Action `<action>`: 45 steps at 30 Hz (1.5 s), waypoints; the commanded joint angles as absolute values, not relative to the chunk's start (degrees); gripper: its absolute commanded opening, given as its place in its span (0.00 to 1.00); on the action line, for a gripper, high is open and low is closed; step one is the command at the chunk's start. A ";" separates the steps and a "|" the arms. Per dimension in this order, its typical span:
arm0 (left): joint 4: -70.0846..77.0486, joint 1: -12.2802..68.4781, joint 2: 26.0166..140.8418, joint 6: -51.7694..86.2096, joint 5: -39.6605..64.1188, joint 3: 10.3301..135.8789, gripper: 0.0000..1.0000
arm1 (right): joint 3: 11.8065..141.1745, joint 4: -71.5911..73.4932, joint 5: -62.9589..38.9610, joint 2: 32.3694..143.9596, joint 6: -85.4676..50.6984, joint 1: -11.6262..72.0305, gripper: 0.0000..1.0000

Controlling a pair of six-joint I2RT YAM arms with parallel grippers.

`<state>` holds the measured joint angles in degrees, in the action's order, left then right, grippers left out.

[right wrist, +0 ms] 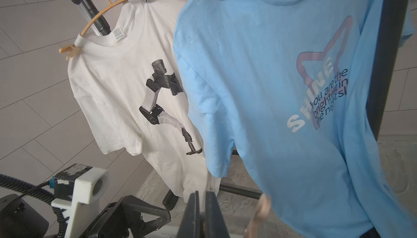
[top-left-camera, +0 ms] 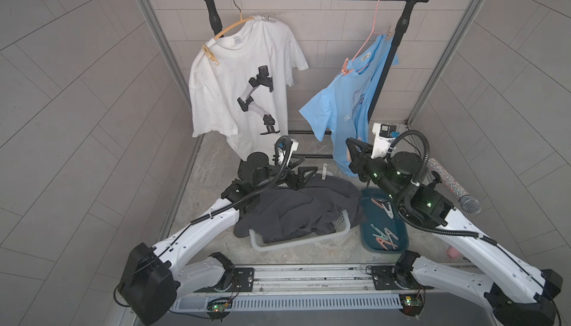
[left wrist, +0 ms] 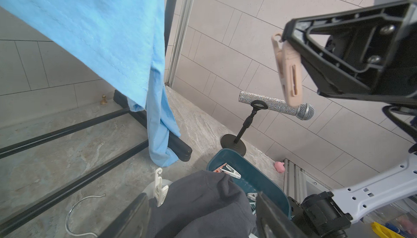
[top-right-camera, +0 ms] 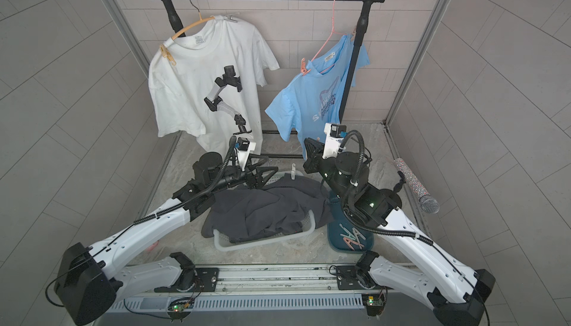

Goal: Use clothespins to secure the t-shirt on both sides of the hanger
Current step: Open the clothespin.

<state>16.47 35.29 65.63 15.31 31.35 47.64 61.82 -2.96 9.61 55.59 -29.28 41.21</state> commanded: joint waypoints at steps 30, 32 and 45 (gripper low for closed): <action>19.60 37.25 63.30 20.66 22.19 47.42 0.13 | 66.22 12.76 9.67 74.32 -24.09 52.74 0.00; 19.77 37.20 62.95 18.96 22.13 46.88 0.06 | 66.27 11.53 9.61 73.62 -23.99 52.84 0.00; 19.69 37.28 61.46 4.42 24.37 43.34 0.00 | 66.99 -7.42 14.80 61.04 -19.10 52.64 0.71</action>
